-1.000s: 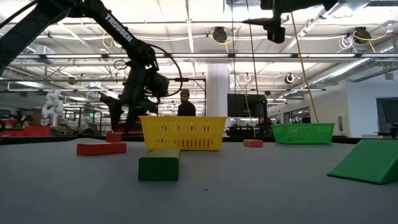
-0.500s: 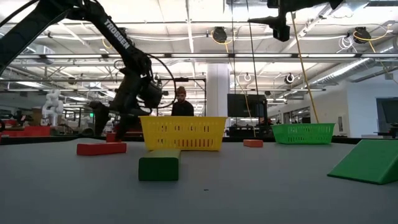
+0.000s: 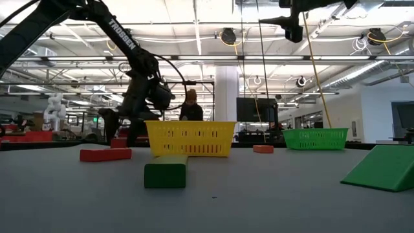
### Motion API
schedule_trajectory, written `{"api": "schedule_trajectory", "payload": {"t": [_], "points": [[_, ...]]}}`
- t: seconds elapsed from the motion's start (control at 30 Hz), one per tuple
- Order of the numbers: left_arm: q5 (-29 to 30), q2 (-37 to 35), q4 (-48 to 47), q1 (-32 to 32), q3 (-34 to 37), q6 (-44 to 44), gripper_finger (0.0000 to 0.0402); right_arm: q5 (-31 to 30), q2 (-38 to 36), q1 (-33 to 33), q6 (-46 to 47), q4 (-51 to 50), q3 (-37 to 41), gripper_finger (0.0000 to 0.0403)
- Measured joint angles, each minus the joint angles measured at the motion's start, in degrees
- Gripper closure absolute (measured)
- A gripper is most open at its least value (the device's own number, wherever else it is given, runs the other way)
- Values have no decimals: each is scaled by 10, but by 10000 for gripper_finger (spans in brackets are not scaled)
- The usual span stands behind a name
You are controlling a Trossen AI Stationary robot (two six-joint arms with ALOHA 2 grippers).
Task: Sort & place blocks by color
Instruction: Put the red block into the orange basket
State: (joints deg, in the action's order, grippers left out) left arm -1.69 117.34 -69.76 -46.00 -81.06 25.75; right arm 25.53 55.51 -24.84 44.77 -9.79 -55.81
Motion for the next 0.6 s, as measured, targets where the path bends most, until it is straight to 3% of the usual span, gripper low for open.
{"api": "schedule_trajectory", "payload": {"t": [0.4,0.6], "points": [[9,0,30,0,0,14,77,-1,0,0,9,0,0,154],[10,0,35,0,0,14,124,-2,0,0,9,0,0,154]]}}
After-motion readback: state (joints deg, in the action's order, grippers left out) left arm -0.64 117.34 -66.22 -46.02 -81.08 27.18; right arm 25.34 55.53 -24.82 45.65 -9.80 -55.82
